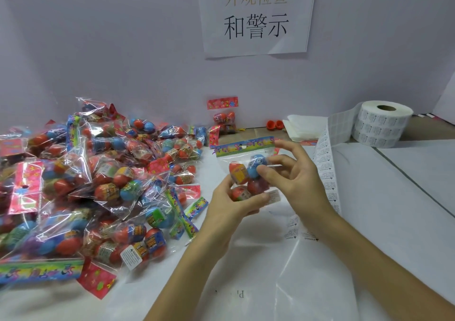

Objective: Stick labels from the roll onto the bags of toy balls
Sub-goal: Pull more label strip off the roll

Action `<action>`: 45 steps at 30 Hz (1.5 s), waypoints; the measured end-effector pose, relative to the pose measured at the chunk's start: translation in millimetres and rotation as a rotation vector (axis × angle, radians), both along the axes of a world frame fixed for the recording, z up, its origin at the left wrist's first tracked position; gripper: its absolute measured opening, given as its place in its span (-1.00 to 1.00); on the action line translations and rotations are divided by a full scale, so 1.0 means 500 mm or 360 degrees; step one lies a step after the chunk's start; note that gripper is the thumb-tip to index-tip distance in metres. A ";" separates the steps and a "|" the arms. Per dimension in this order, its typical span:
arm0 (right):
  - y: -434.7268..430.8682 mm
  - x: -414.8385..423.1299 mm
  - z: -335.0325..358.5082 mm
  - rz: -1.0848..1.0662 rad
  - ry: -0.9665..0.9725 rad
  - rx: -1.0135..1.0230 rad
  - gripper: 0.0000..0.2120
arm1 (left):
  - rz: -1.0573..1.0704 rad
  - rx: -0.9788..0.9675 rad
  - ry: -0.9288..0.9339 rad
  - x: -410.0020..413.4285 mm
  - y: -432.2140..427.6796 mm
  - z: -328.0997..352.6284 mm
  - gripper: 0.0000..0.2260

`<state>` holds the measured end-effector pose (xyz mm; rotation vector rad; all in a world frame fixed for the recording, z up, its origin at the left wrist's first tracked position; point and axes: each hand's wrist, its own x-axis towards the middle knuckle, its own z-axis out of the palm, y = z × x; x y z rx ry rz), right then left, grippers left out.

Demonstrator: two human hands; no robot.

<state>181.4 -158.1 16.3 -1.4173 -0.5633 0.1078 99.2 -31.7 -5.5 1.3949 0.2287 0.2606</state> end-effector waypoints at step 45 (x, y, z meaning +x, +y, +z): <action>-0.019 0.028 0.002 0.0117 -0.0126 -0.0298 -0.38 | 0.0274 0.0157 0.0175 -0.002 -0.003 0.021 -0.78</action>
